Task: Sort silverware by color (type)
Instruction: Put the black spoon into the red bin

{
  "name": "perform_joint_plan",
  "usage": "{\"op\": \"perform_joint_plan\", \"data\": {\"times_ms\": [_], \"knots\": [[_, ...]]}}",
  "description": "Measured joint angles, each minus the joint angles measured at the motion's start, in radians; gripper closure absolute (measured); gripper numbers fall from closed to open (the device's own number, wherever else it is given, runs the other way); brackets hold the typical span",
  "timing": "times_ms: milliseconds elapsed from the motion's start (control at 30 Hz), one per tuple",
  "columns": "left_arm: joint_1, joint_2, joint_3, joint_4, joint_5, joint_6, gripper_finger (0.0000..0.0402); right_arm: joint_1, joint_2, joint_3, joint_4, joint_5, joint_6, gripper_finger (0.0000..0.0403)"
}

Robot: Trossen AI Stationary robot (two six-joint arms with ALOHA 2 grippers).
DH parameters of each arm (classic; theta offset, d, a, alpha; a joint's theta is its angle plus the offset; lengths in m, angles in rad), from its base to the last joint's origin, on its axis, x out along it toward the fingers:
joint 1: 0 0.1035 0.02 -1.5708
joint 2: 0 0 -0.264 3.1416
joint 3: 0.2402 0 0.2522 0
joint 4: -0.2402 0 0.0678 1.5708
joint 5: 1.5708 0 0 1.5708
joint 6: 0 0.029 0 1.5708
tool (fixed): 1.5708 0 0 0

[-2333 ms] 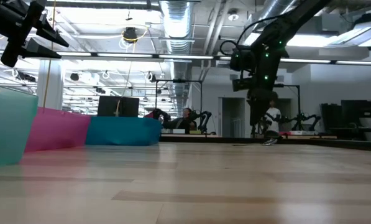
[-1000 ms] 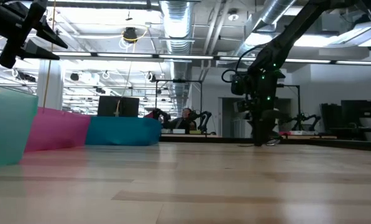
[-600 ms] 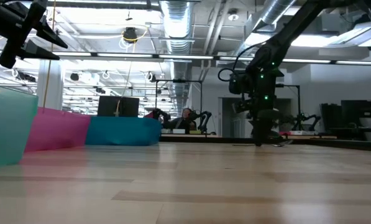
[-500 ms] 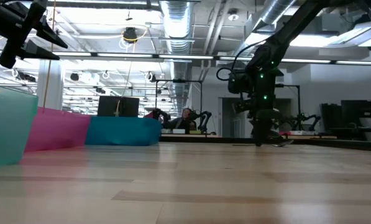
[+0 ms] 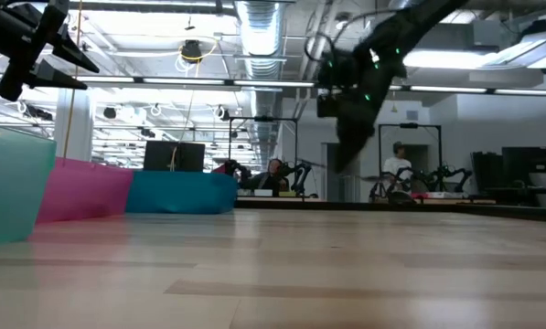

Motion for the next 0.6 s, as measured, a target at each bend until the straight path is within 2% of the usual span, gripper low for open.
{"op": "perform_joint_plan", "data": {"times_ms": [200,400,600], "knots": [[0.0,0.0,0.0,-0.003,0.04,0.0,0.0218,0.121,0.001,0.02,0.155,-0.008,0.071,0.0385],[0.0,0.0,0.0,-0.003,0.049,0.0,0.0218,0.23,0.001,0.02,0.357,-0.007,0.213,0.0385],[0.0,0.0,0.0,-0.003,0.071,0.0,0.0218,0.325,0.002,0.02,0.552,0.077,0.296,0.0385]]}}
